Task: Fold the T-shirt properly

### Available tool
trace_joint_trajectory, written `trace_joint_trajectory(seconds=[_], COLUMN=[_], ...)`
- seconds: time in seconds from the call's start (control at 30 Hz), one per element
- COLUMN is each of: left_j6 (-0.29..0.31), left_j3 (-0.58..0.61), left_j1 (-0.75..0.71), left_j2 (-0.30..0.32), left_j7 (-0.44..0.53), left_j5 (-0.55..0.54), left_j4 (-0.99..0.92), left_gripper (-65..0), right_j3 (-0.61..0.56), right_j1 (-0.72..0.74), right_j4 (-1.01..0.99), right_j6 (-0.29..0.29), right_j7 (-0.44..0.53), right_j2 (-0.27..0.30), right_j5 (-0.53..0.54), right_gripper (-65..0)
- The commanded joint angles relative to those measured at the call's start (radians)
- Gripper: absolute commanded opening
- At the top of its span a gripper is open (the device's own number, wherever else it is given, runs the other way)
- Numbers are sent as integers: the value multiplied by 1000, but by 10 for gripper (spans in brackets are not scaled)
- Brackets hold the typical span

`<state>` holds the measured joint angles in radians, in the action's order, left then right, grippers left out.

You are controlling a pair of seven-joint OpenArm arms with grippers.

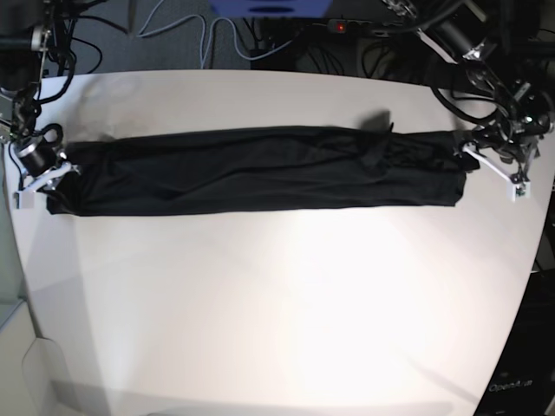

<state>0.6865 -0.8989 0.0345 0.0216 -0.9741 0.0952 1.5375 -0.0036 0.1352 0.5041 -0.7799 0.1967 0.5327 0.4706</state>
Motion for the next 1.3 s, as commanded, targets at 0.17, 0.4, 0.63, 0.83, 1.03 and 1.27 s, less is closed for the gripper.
trace_joint_trajectory(seconds=[0.17, 0.4, 0.63, 0.83, 1.03, 1.27], left_j6=[12, 12, 12, 12, 12, 12], left_j3=[-9, -9, -10, -10, -10, -12], left_j1=[28, 31, 29, 26, 25, 25], left_j2=[-1, -4, 71, 103, 97, 100], left_j7=[10, 7, -139, -207, -234, -223], left_j5=[-25, -65, -300, -429, -463, -458], left_j4=[14, 24, 22, 16, 14, -68], left_gripper=[-140, -140, -140, -140, -140, -140], right_j3=[-17, -20, -20, -20, -20, -17], right_j1=[-29, -29, -29, -29, -29, -29], right_j4=[-29, -29, -29, -29, -29, -29], right_j6=[82, 82, 82, 82, 82, 82], right_j7=[-219, -220, -222, -222, -222, -219], right_j2=[-29, -36, -36, -35, -35, -36], right_j5=[-192, -192, -194, -194, -220, -243], right_gripper=[-650, -650, -650, -650, -650, -650])
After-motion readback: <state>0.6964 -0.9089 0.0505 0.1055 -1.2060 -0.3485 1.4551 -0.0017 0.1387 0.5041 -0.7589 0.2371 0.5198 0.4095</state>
